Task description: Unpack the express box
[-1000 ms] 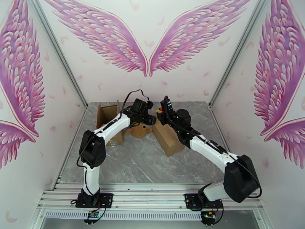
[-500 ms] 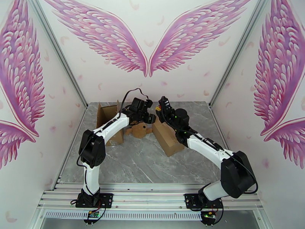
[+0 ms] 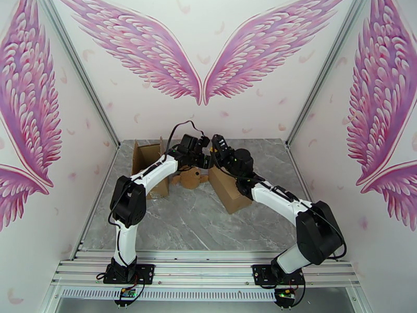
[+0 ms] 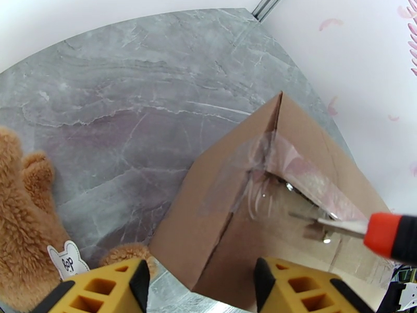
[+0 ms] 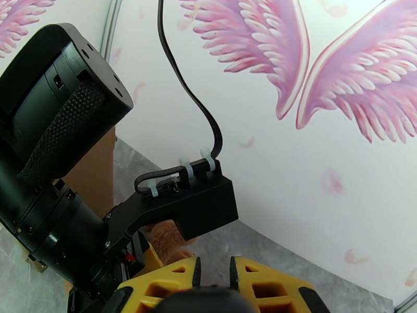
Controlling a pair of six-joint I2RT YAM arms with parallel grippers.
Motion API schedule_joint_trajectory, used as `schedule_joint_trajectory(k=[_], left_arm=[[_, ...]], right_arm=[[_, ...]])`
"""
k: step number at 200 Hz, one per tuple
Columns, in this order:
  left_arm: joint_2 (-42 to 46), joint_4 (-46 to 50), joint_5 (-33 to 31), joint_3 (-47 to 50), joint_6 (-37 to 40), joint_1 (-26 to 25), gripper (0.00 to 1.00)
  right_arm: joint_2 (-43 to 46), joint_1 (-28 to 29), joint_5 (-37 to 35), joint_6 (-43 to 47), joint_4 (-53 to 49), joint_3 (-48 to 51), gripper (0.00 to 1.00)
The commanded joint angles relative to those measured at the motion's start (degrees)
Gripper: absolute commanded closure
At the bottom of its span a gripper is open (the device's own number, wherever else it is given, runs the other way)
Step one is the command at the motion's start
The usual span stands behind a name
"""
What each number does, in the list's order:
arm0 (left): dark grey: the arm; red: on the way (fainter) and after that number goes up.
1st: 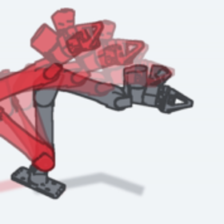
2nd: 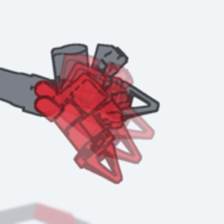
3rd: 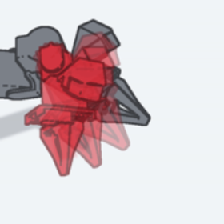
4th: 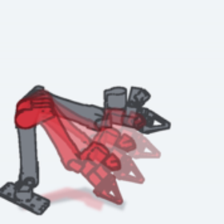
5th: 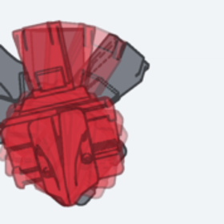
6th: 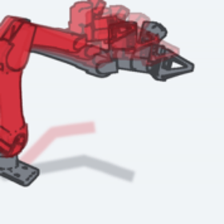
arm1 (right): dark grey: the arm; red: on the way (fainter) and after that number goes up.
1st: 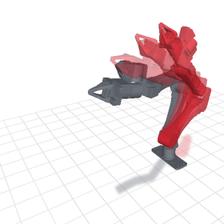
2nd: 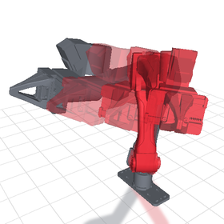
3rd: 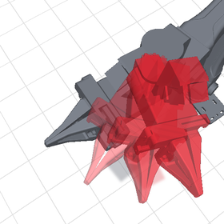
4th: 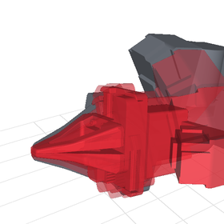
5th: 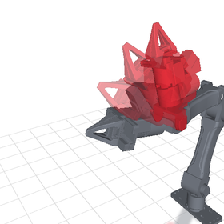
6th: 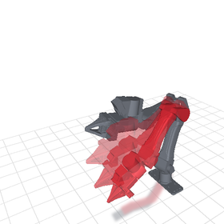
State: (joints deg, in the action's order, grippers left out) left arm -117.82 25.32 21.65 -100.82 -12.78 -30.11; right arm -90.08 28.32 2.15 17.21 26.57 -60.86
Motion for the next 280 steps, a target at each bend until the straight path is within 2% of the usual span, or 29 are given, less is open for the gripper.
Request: schedule_joint_trajectory(k=[1, 78, 136, 280], left_arm=[[-1.99, 1.05, -0.03, 1.76, -0.36, 0.33, 0.42], [-2.33, 1.48, -0.2, 3.18, -0.41, 0.47, 0.43], [-2.41, 1.75, -0.37, 3.87, -0.49, 0.59, 0.43], [-4.65, 2.6, -2.07, 3.41, -5.09, 1.41, 0.46]], right_arm=[[-1.33, 0.42, -1.7, 2.67, 2.13, -2.24, 1.0], [-3.84, 0.4, -3.34, 5.2, 6.33, -1.86, 1.0], [-4.97, 0.42, -3.45, 7.3, 5.79, -2.67, 1.0], [1.72, 0.73, -5.58, 9.44, -0.64, 3.5, 1.0]])
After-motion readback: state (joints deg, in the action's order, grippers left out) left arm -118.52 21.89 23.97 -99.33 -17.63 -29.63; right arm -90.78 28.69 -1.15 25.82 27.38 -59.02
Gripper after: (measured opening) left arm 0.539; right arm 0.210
